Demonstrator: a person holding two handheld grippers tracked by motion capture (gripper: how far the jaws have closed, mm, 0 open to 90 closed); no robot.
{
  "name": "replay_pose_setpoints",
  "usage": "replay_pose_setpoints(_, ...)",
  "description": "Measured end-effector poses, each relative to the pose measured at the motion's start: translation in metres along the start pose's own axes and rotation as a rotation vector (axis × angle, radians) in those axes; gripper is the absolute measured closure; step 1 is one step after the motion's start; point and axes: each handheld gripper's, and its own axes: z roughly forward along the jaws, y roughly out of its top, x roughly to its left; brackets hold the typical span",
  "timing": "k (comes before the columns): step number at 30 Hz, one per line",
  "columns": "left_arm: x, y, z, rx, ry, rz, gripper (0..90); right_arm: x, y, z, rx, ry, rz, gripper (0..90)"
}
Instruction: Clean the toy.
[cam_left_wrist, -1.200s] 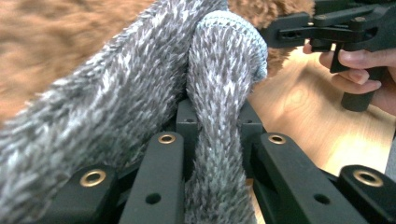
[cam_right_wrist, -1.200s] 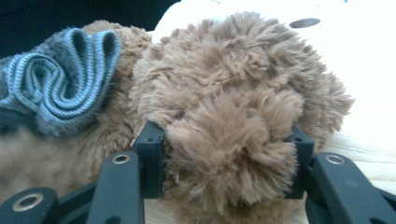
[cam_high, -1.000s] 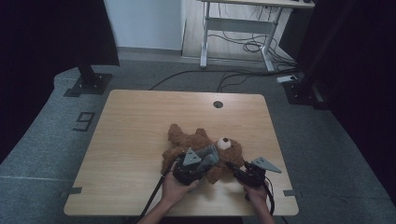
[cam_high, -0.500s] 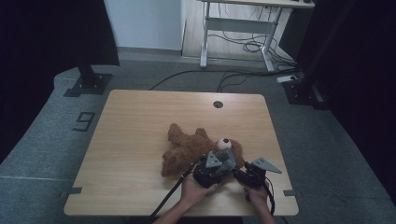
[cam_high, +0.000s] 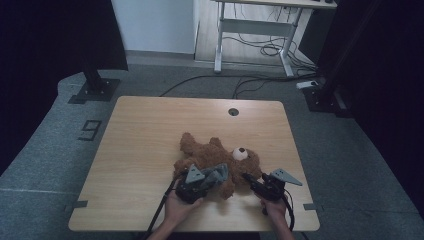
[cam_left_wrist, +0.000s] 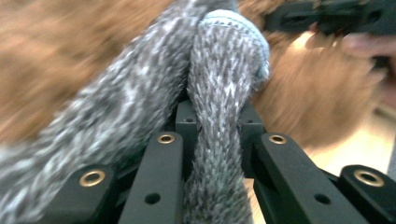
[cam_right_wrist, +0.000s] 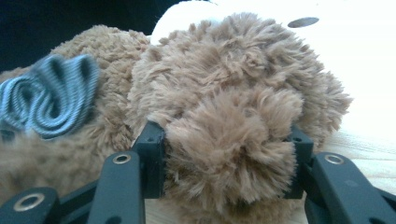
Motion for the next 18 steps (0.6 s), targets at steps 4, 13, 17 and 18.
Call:
replay_pose_setpoints(4,0.015,-0.011,-0.016,-0.01,0.036,-0.024,76.4,0.001,0.0,0.0,0.001,0.0,-0.002,48.6)
replay_pose_setpoints(13,0.044,-0.02,-0.049,-0.057,0.096,-0.089,76.2,-0.001,0.0,0.0,-0.005,0.009,0.006,48.5)
replay_pose_setpoints(17,0.051,-0.017,-0.064,-0.079,0.134,-0.084,76.2,-0.001,-0.001,0.0,-0.007,0.011,0.007,48.5)
replay_pose_setpoints(18,0.053,-0.017,-0.068,-0.084,0.139,-0.088,76.2,-0.001,-0.001,0.0,-0.008,0.011,0.008,48.5)
